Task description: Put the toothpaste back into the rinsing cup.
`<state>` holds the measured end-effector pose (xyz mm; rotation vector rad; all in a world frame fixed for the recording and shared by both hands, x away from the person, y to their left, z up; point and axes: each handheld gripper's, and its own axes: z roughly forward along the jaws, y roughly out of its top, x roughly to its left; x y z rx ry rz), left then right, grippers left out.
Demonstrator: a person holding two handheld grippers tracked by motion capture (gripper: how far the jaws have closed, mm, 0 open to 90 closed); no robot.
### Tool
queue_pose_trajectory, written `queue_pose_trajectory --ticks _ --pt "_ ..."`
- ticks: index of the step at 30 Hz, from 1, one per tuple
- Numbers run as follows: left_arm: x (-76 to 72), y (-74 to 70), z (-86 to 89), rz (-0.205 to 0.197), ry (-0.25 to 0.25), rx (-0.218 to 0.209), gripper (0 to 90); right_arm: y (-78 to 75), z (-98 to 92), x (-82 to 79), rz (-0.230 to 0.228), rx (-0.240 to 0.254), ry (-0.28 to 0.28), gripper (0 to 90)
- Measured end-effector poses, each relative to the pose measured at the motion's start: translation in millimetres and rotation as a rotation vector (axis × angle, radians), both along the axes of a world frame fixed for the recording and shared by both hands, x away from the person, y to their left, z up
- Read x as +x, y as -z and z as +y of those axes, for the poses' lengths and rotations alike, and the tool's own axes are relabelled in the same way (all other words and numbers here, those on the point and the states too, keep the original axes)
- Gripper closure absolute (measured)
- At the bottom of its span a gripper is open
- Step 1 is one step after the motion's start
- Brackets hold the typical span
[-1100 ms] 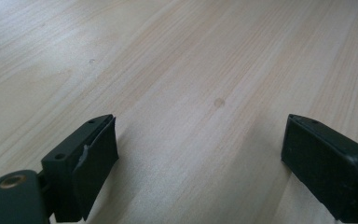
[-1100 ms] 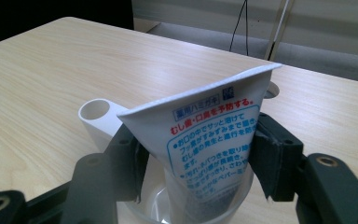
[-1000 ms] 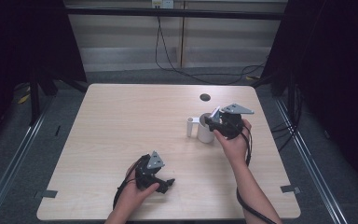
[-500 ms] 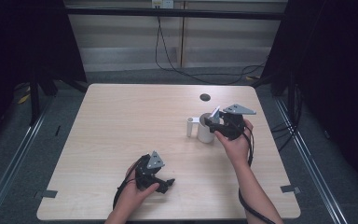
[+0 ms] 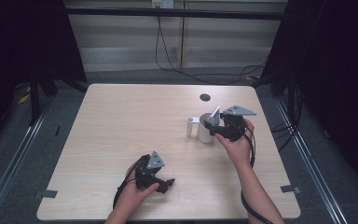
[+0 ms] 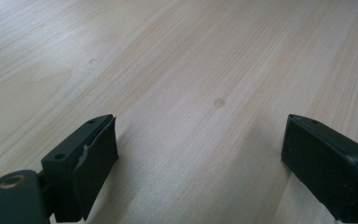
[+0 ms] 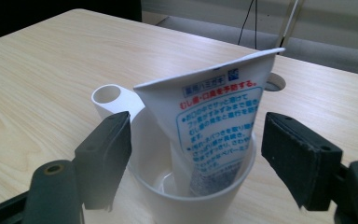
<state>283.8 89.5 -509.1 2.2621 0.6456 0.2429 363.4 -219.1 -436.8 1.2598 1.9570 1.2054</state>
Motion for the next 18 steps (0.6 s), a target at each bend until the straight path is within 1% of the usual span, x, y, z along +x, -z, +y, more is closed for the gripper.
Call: queue_pose_trajectory --ticks 6,8,14,18 --pt "0.0 0.0 0.0 0.000 0.000 0.000 10.3 -2.4 -8.0 -3.8 0.004 0.001 0.008 21.1" --pt "0.0 0.0 0.0 0.000 0.000 0.001 10.3 -3.1 -10.2 -5.2 0.012 0.000 0.012 20.6" --pt "0.0 0.0 0.0 0.000 0.000 0.000 10.3 -3.3 -15.8 -9.3 0.014 0.000 0.009 20.3" --pt "0.0 0.0 0.0 0.000 0.001 0.000 10.3 -2.0 -18.2 -12.0 0.025 -0.001 0.004 20.2"
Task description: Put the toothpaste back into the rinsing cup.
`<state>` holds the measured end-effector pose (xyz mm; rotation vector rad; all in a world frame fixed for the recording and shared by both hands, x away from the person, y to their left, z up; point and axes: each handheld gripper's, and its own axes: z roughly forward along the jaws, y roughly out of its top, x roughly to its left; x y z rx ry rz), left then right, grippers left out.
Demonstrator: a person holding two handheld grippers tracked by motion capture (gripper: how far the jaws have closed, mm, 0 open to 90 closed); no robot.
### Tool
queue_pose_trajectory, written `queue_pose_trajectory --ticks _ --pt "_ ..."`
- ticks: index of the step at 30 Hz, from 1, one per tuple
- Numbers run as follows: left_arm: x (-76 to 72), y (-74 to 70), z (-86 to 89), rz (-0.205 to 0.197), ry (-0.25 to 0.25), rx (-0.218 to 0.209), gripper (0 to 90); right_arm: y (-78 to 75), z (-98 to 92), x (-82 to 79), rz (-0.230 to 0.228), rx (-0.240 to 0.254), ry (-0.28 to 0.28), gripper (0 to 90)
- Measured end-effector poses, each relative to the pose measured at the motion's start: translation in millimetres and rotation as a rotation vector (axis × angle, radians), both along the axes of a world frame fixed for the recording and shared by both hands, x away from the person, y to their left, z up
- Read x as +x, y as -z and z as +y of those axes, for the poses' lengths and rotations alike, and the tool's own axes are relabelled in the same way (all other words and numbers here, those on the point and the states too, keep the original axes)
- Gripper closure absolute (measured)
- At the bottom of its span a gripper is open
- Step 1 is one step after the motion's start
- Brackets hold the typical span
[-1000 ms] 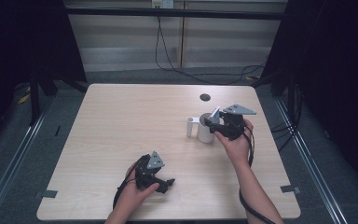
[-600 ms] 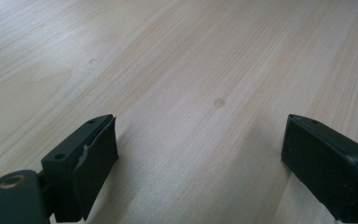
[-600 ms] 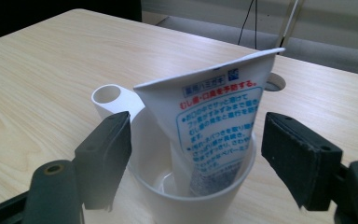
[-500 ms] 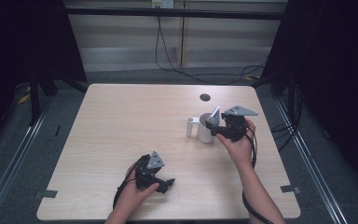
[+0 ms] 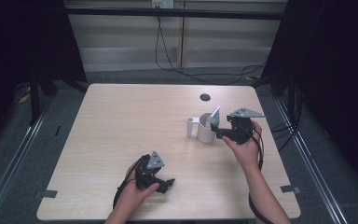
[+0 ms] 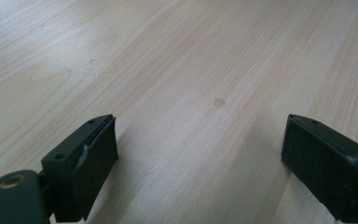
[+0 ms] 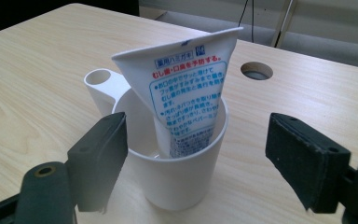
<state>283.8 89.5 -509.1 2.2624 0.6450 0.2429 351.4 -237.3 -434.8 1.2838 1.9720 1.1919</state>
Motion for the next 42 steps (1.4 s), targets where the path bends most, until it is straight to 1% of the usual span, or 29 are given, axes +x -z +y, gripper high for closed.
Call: queue_pose_trajectory --ticks 3,5,8,9,14,20,30,32,36,42 --pt "0.0 0.0 0.0 0.000 0.000 0.000 10.3 0.9 -2.0 -1.6 0.000 0.002 -0.005 20.3" --pt "0.0 0.0 0.0 0.000 -0.001 0.000 10.3 1.5 -2.8 -3.4 0.008 0.008 -0.008 20.2" --pt "0.0 0.0 0.0 0.000 -0.001 0.000 10.3 3.5 -3.7 -5.3 0.007 -0.001 -0.015 19.9" --pt "0.0 0.0 0.0 0.000 -0.001 -0.001 10.3 4.2 -4.0 -6.6 0.014 -0.002 -0.015 19.9" --pt "0.0 0.0 -0.1 0.000 -0.001 -0.001 10.3 7.8 -6.1 -10.3 0.015 0.000 -0.031 19.8" --pt "0.0 0.0 0.0 0.000 -0.001 -0.001 10.3 13.4 -10.4 -15.1 0.025 0.004 -0.034 19.6" --pt "0.0 0.0 0.0 0.000 -0.001 0.000 10.3 19.6 -16.2 -25.2 0.034 -0.010 -0.057 19.6" --pt "0.0 0.0 0.0 0.000 0.000 0.000 10.3 20.5 -17.6 -27.5 0.038 -0.002 -0.053 19.6" --pt "0.0 0.0 0.0 0.000 0.000 0.000 10.3 23.0 -19.6 -31.0 0.040 -0.002 -0.060 19.6" --pt "0.0 0.0 0.0 0.000 0.000 0.000 10.3 28.1 -20.8 -36.2 0.049 -0.017 -0.074 19.5"
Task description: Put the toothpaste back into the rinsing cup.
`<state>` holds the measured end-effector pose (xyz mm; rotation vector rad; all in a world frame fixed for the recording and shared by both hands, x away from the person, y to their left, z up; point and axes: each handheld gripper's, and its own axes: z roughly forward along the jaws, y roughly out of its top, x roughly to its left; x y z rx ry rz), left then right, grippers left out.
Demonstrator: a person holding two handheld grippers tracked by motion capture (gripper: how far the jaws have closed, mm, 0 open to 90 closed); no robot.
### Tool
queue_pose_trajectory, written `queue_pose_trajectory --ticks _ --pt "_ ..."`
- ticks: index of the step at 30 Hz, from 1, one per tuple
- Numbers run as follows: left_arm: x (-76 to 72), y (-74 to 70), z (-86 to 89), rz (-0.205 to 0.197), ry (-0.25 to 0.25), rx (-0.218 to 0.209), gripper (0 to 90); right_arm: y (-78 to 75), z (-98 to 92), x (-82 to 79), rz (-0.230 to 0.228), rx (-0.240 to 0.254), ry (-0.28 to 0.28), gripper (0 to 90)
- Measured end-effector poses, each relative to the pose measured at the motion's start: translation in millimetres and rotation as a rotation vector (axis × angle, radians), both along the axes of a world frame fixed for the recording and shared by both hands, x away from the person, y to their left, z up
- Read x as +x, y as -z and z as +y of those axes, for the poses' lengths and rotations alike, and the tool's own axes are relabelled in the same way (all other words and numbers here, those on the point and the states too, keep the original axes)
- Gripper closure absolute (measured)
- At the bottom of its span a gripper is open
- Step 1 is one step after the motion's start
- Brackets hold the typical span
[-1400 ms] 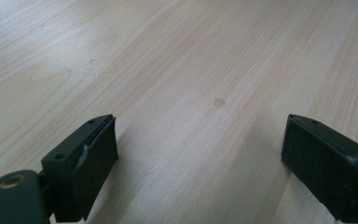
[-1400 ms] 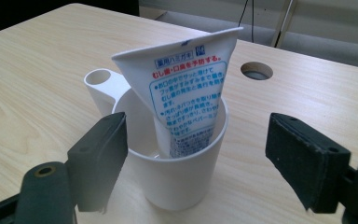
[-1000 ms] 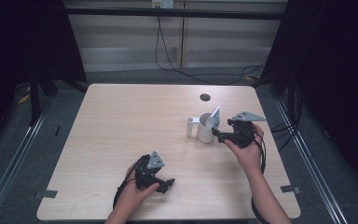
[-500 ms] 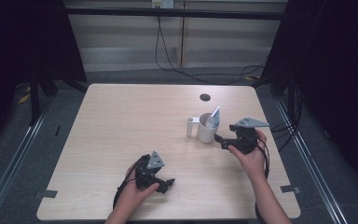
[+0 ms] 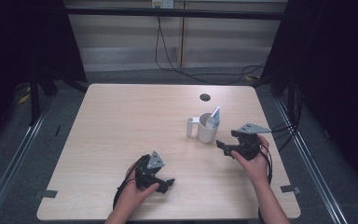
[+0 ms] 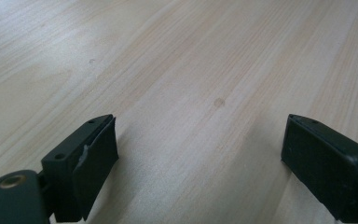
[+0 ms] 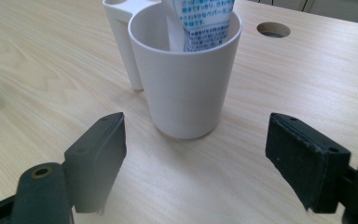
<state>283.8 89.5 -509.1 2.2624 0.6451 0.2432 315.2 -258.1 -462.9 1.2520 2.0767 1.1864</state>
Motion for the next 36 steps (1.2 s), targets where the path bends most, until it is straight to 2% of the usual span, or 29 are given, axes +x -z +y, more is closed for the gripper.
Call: queue_pose_trajectory --ticks 20,28,36 --pt "0.0 0.0 0.0 0.000 0.000 -0.001 10.3 16.1 -11.3 -16.5 0.030 -0.007 -0.014 17.8" --pt "0.0 0.0 0.0 0.000 -0.001 -0.001 10.3 23.0 -16.8 -23.7 0.035 -0.045 -0.015 17.3" --pt "0.0 0.0 0.0 0.000 -0.001 -0.001 10.3 32.5 -20.2 -30.0 0.051 -0.048 -0.012 17.3"
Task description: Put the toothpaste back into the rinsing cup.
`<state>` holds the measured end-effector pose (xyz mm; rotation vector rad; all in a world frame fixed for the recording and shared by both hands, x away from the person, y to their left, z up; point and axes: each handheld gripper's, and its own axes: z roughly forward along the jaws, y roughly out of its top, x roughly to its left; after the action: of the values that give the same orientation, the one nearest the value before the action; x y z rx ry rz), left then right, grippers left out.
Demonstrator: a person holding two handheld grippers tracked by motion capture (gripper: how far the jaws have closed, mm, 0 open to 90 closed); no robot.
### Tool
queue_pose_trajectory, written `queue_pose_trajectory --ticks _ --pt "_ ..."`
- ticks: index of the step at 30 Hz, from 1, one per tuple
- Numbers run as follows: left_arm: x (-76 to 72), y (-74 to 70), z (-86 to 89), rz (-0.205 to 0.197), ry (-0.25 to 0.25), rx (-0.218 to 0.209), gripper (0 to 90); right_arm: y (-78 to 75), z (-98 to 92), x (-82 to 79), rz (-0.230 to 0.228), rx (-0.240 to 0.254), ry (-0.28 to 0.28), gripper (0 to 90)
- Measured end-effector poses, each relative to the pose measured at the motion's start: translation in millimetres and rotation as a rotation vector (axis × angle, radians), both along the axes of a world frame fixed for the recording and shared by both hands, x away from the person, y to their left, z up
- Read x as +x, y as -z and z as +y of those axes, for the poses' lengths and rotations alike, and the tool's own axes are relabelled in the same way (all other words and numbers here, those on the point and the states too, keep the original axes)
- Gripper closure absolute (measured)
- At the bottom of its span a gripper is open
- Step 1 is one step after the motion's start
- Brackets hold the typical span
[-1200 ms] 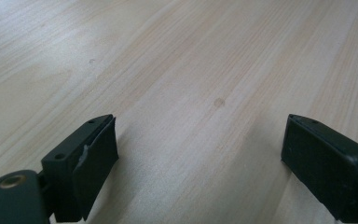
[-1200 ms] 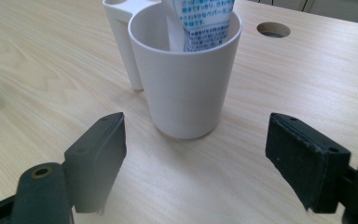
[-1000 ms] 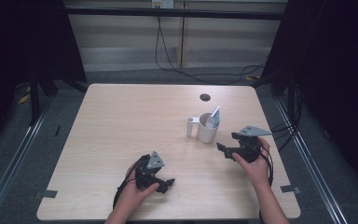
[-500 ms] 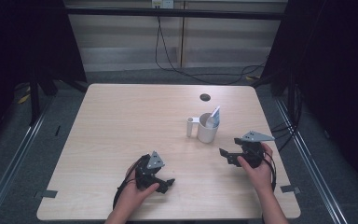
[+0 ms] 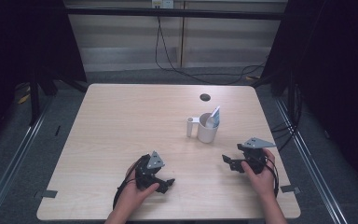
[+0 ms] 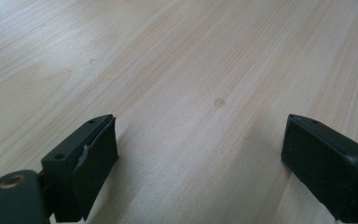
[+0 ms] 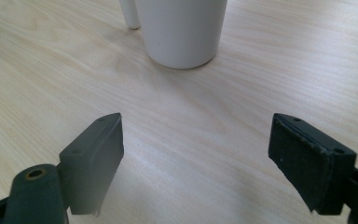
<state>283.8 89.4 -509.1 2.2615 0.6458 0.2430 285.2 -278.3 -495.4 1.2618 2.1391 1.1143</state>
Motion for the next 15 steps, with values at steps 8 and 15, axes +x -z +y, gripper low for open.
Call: queue_pose_trajectory --ticks 8,15 --pt "0.0 0.0 0.0 0.000 0.000 0.000 10.3 5.8 -5.4 -6.6 0.008 -0.020 -0.007 17.4" --pt "0.0 0.0 0.1 -0.001 0.000 0.001 10.3 11.6 -7.1 -10.8 0.020 -0.051 0.000 17.3"
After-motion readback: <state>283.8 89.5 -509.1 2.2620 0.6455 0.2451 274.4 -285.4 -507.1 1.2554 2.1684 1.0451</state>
